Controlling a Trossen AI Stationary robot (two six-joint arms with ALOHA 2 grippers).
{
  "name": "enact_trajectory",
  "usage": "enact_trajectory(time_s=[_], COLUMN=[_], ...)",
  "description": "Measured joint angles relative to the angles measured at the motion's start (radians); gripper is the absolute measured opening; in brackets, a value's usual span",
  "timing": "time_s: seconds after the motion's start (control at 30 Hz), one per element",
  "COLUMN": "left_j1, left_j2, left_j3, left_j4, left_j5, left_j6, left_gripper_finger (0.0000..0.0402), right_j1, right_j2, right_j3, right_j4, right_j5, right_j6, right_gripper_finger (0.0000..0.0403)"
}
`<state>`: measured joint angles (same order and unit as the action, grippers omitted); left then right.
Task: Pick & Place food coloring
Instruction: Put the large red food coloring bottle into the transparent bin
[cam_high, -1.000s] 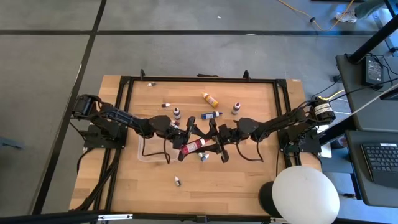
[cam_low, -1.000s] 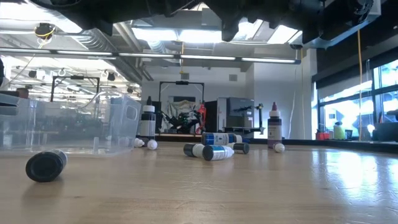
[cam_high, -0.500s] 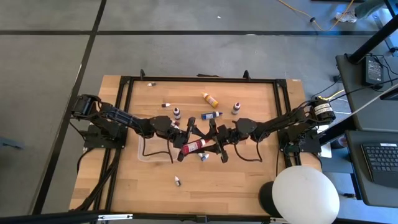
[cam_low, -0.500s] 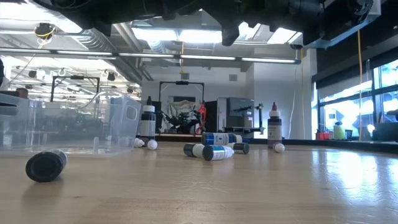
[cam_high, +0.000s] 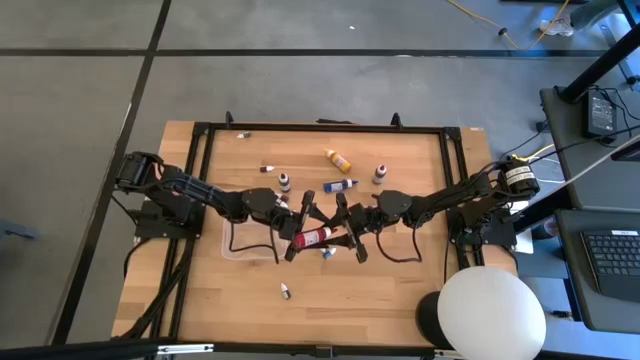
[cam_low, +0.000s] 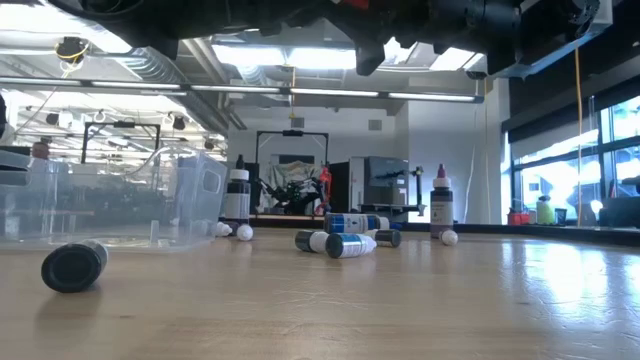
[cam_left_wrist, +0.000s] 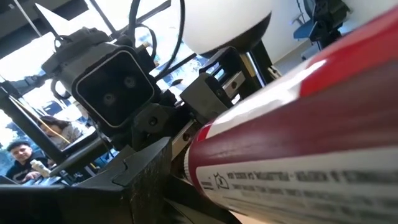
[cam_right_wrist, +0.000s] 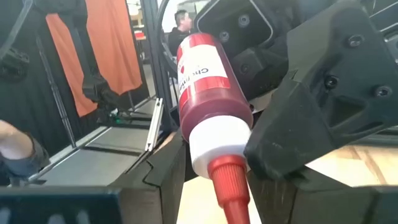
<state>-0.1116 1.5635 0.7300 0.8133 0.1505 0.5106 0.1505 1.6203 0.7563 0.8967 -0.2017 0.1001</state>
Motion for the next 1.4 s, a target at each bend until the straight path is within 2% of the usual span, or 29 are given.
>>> enact_trajectory(time_s=[0.6,0.97,1.27,1.4], left_j1=[0.0,0.0,-0.001,-0.001], left_j2=[0.0,0.0,0.0,0.001], left_j3=[0.0,0.0,-0.001,-0.003], left_j4=[-0.001,0.0,0.001,-0.006], left_j5=[0.0,-0.002,-0.013,-0.015], left_j6=[0.007,0.018,0.055,0.057], left_gripper_finger=[0.0277,0.0277,0.0267,0.0265], right_j1=[0.0,0.0,0.003,-0.001], right_j2=[0.0,0.0,0.0,-0.001], right_j3=[0.0,0.0,0.002,0.002], right_j4=[-0.003,-0.005,-0.029,-0.063], right_j5=[-0.002,-0.021,-0.022,0.013], right_j6=[-0.004,-0.008,-0.045,-0.027], right_gripper_finger=[0.0163,0.0218,0.0219,0.0206])
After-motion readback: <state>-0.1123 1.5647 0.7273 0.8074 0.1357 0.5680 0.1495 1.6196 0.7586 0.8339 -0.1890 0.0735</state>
